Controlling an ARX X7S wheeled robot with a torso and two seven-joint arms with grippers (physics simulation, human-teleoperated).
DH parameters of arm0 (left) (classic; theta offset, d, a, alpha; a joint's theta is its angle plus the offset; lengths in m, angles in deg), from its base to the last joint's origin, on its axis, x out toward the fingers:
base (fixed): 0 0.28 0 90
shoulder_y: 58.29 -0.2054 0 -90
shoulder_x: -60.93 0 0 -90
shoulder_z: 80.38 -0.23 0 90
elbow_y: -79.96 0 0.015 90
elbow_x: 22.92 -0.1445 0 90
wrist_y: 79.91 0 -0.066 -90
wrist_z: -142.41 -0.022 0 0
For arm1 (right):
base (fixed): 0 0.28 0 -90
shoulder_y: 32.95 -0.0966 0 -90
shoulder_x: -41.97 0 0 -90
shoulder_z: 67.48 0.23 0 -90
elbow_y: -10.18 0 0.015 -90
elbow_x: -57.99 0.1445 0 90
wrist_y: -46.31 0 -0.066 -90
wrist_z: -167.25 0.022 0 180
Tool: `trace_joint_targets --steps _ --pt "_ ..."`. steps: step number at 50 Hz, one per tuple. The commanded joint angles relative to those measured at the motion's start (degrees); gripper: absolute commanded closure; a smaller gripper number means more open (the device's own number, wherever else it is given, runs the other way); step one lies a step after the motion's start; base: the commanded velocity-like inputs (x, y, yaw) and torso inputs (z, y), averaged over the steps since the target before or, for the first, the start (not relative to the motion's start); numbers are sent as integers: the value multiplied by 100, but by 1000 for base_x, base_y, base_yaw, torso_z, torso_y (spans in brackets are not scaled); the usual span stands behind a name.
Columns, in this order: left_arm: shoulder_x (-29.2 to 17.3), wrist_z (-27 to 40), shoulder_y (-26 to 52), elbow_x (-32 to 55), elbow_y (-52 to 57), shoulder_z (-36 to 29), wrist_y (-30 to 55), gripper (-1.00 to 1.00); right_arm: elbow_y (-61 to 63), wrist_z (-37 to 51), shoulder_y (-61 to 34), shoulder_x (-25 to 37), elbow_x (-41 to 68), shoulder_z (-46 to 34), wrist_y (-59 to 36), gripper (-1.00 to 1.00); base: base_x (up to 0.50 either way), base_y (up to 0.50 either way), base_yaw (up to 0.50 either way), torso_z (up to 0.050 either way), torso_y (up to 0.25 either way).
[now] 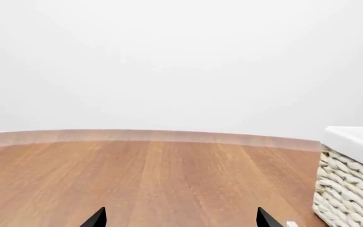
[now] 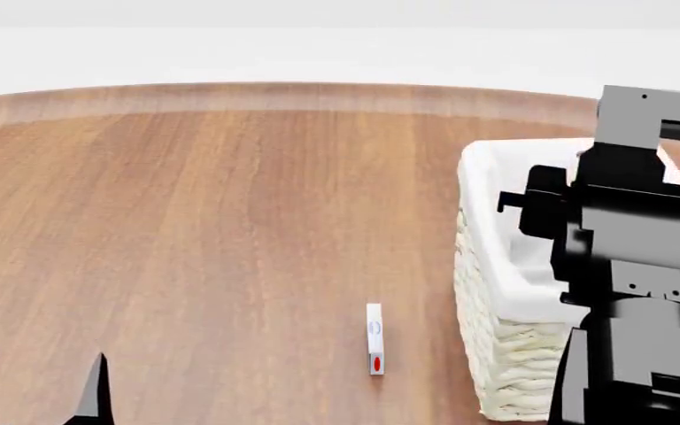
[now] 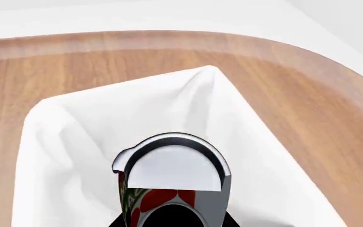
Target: Pick up the tomato sauce, and put it in the basket.
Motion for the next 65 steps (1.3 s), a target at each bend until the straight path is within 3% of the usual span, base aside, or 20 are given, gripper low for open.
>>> trace_joint_targets --steps 1,2,3,22,30,34,38,43,48,60,65 --pt "-8 -6 4 22 -76 5 -48 -100 2 -74 7 0 -136 -15 -164 100 0 0 0 0 0" --pt "-11 4 12 13 -75 4 -42 -100 2 -53 2 4 -137 -12 -156 100 0 0 0 0 0" --pt "-12 2 14 26 -76 8 -41 -100 2 -48 -4 8 -139 -13 -164 -100 0 0 0 0 0" --pt "-16 -1 3 44 -148 -15 -113 -100 2 -147 -342 -123 -205 -168 322 -100 0 0 0 0 0" --pt "-47 21 -34 75 -65 -9 -98 -100 7 -280 -338 -514 -326 -488 914 -100 0 0 0 0 0" --pt "-73 52 -51 87 8 -1 -64 -100 40 79 -225 -723 -445 -623 1214 -100 0 0 0 0 0" --pt "-76 54 -42 95 -3 -5 -64 -100 2651 334 948 -859 -964 -1143 297 -100 0 0 0 0 0" --pt "-79 51 -37 105 -40 -1 -84 -100 4575 350 1838 -978 -735 -1014 -312 -100 0 0 0 0 0" --pt "-90 53 -63 88 -20 -21 -103 -100 6516 426 3116 -1028 -627 -1519 -462 -100 0 0 0 0 0" --pt "-151 105 -190 94 104 6 -128 -100 8771 1476 5915 -832 -1180 -3169 721 -100 0 0 0 0 0" --pt "-166 113 -216 78 126 1 -148 -100 8858 1895 6804 -674 -1325 -3672 1521 -100 0 0 0 0 0"
